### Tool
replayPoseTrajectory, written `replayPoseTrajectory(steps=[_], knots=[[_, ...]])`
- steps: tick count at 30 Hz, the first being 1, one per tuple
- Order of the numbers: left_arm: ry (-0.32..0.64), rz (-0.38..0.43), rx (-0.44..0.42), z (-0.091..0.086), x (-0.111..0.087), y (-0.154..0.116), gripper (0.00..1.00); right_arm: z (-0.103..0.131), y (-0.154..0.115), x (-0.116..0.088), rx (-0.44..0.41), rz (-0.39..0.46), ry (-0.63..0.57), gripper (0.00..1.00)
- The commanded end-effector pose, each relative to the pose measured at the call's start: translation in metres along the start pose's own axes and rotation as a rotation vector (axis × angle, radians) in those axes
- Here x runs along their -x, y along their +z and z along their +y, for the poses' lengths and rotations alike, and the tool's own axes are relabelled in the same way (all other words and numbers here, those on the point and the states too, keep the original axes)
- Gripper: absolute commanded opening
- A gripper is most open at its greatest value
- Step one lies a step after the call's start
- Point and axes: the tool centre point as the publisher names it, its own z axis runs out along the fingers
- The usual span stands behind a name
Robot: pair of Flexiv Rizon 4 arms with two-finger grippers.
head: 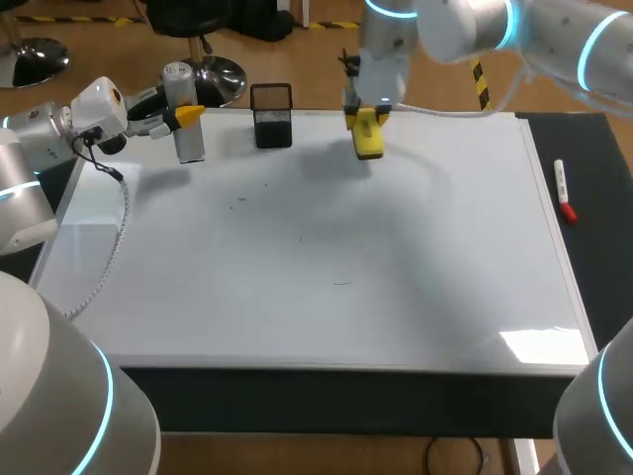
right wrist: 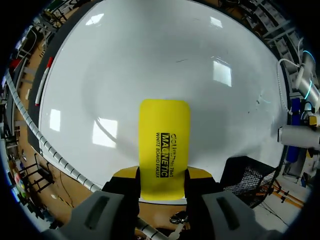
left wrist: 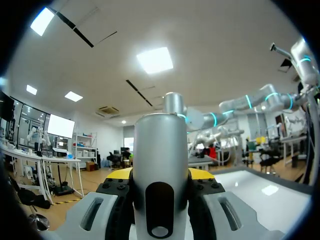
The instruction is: Pick up the inspection probe, press it on each red-marked spot on the whiteboard one by one, put down the probe, pick up the eraser, and wipe off all the red marks.
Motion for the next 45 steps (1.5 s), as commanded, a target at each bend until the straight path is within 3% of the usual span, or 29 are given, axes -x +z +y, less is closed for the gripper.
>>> replayPoseTrajectory(steps=[1, 13, 22, 23, 24, 25, 35, 45], knots=[[0.002, -0.002, 0.001, -0.001, -0.001, 0.000, 0.00, -0.026, 0.012, 0.013, 0.091, 0.010, -0.004, 0.00], [0.002, -0.002, 0.001, -0.001, -0.001, 0.000, 0.00, -0.044, 0.028, 0.015, 0.114, -0.002, 0.043, 0.00], [0.002, -0.002, 0.001, -0.001, -0.001, 0.000, 0.00, -0.045, 0.033, 0.016, 0.112, 0.006, 0.051, 0.00], [0.002, -0.002, 0.001, -0.001, -0.001, 0.000, 0.00, -0.044, 0.034, 0.016, 0.111, 0.005, 0.052, 0.23], [0.002, -0.002, 0.001, -0.001, -0.001, 0.000, 0.00, -0.043, 0.035, 0.016, 0.112, 0.000, 0.055, 0.69], [0.002, -0.002, 0.001, -0.001, -0.001, 0.000, 0.00, -0.042, 0.035, 0.016, 0.112, -0.002, 0.057, 1.00], [0.002, -0.002, 0.001, -0.001, -0.001, 0.000, 0.00, -0.030, 0.029, 0.004, 0.086, -0.001, 0.105, 1.00], [0.002, -0.002, 0.001, -0.001, -0.001, 0.000, 0.00, -0.009, 0.003, -0.023, 0.029, -0.101, 0.239, 1.00]])
